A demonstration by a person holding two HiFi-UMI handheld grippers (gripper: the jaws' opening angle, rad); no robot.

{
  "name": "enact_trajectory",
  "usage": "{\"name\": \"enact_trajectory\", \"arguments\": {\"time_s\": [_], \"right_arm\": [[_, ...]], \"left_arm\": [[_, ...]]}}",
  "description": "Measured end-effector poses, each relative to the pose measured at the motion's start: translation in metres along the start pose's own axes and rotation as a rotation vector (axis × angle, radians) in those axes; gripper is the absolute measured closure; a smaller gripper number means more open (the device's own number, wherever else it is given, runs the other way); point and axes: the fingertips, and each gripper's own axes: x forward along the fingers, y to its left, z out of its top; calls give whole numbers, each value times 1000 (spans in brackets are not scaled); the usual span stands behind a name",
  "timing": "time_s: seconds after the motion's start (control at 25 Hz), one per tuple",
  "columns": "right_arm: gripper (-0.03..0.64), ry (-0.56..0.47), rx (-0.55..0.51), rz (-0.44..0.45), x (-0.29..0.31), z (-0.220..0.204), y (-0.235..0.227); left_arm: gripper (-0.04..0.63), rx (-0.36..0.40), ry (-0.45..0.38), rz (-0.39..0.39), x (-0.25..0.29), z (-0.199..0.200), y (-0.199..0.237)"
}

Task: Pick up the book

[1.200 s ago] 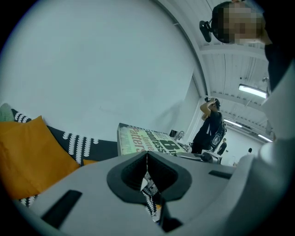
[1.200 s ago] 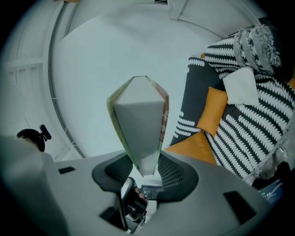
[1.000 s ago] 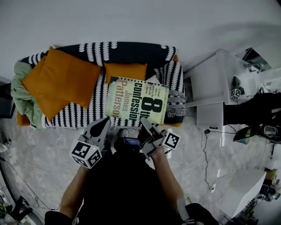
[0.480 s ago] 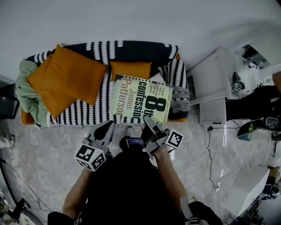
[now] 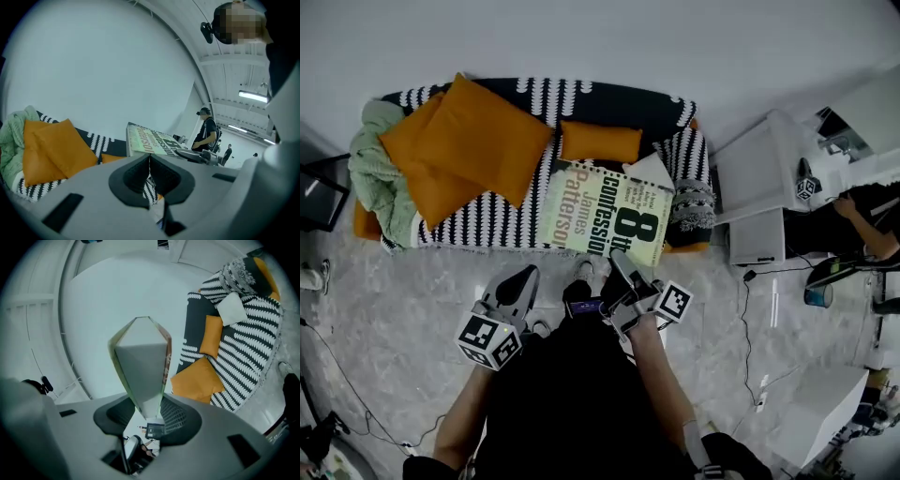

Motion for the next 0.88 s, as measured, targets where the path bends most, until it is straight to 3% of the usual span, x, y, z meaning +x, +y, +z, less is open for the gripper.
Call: {"name": "enact_trajectory", "arguments": {"time_s": [0.32,0.64,0.88], "right_arm": [[437,-42,13,14,-79,-101,11],[436,-112,6,-38,-89,-111,14],[437,-156,-51,-39,-101,-116,31]], "left_arm": [[581,-1,-8,-27,-109,-54,-36],[581,-32,48,-94,-107,-57,-26],[581,-25,45,-133,-110,-46,-31]]}}
